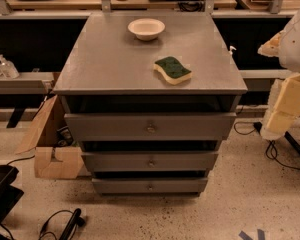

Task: Open middle drawer

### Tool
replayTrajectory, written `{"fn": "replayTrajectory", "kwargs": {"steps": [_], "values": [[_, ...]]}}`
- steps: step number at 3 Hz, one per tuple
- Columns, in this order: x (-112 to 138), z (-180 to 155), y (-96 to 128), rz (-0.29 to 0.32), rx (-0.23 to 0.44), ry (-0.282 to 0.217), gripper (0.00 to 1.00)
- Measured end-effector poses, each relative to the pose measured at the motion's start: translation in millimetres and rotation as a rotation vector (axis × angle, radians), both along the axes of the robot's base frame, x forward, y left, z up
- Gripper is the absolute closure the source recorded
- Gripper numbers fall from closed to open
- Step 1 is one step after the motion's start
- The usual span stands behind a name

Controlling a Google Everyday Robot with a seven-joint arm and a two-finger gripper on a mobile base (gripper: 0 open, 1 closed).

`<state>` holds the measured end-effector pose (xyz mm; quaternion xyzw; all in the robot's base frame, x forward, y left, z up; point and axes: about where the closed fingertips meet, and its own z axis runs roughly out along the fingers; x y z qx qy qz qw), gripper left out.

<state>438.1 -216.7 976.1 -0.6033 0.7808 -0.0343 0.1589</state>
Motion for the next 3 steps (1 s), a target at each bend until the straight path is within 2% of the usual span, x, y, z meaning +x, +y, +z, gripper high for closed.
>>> {"fn": "replayTrajectory", "kwargs": {"steps": [1,2,3], "values": [[0,1,1,-0.001,0.000,-0.010,0.00],[-1,-32,16,0.010,0.042,-0.036,0.00],[-9,-88,23,0.056,0.070,-0.055,0.00]]}}
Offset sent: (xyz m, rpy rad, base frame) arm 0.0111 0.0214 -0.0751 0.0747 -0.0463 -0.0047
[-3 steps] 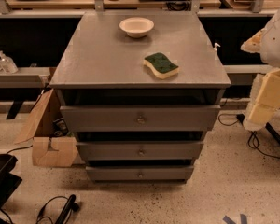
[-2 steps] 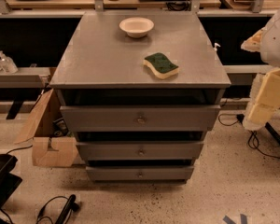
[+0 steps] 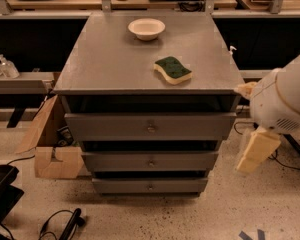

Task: Open middle drawer

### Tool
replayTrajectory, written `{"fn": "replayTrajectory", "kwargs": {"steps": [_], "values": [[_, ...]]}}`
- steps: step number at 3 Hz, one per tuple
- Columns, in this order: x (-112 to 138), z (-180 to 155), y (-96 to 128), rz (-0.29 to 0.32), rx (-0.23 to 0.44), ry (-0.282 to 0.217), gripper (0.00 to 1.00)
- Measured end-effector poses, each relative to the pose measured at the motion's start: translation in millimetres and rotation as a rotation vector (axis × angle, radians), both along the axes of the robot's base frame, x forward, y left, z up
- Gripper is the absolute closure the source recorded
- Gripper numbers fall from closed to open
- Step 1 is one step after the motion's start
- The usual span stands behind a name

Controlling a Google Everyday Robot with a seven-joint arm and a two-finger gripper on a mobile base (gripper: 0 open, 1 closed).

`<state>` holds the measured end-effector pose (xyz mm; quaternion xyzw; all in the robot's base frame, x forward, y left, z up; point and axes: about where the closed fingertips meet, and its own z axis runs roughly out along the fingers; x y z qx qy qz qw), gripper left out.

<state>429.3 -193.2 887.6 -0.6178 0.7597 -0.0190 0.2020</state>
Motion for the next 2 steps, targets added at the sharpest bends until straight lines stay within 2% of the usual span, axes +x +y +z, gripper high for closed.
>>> {"fn": "replayTrajectory", "kwargs": {"steps": [1,2], "values": [[-9,-59,8,0.033,0.006,-0.022,0.00],[-4,-99,19,0.047,-0.009,-0.080,0.00]]}}
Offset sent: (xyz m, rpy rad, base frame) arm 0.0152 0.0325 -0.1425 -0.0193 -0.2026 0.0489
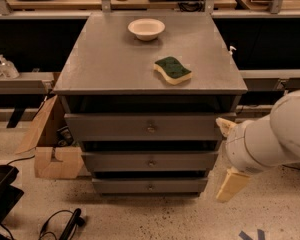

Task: Open middle drawer

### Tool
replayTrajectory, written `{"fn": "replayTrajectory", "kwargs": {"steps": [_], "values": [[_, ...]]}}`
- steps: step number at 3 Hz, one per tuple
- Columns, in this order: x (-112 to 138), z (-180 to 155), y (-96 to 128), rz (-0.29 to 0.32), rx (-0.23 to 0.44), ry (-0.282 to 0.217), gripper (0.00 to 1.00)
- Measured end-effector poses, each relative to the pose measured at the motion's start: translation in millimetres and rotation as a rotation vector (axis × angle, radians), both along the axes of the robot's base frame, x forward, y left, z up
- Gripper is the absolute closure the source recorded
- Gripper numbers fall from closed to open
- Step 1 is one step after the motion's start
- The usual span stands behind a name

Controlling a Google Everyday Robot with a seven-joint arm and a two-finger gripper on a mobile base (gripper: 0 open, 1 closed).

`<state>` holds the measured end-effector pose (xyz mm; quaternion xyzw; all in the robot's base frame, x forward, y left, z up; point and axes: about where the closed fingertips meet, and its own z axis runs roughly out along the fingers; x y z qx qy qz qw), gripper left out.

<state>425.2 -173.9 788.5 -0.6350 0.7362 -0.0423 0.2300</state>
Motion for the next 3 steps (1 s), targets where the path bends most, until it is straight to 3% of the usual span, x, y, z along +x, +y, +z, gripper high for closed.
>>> {"fn": "replayTrajectory", "kwargs": {"steps": [1,2,3], "values": [[10,-30,18,0.017,-0.047,-0.045,0.00],[3,-60,44,0.070,-0.154,-0.039,0.00],[8,-65,34,0.041,-0.197,-0.050,0.00]]}}
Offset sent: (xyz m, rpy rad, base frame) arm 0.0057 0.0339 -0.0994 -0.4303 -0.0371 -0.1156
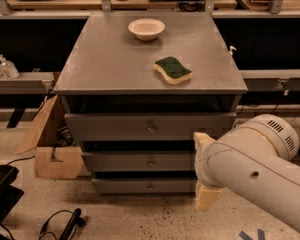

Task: Open middle drawer

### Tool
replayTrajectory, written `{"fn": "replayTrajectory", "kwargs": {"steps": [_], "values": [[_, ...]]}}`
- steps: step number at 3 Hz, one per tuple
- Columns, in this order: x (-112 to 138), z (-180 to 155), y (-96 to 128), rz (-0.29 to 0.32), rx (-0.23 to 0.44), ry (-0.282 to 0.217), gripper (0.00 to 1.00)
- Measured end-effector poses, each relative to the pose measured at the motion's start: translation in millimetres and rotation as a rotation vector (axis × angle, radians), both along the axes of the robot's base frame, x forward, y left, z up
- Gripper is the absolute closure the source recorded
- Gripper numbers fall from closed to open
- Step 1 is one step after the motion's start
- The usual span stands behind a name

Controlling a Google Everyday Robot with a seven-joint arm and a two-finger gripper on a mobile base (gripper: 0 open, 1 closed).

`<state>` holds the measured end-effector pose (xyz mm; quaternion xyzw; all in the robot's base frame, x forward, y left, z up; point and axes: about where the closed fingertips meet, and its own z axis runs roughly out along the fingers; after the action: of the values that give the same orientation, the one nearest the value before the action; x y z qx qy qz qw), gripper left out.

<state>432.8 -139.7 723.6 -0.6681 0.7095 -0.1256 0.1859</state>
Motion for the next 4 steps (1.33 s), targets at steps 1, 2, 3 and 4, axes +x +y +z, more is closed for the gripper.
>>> {"fn": "replayTrajectory", "kwargs": {"steps": [1,2,3,4], "values": [[-5,-7,11,0.022,-0.004,0.003,0.00],[-22,-76,45,0.108,-0.036,0.050,0.00],[-22,-129,53,0.133,-0.024,0.068,0.00],[-4,-168,50,0.114,-0.001,0.076,0.00]]}}
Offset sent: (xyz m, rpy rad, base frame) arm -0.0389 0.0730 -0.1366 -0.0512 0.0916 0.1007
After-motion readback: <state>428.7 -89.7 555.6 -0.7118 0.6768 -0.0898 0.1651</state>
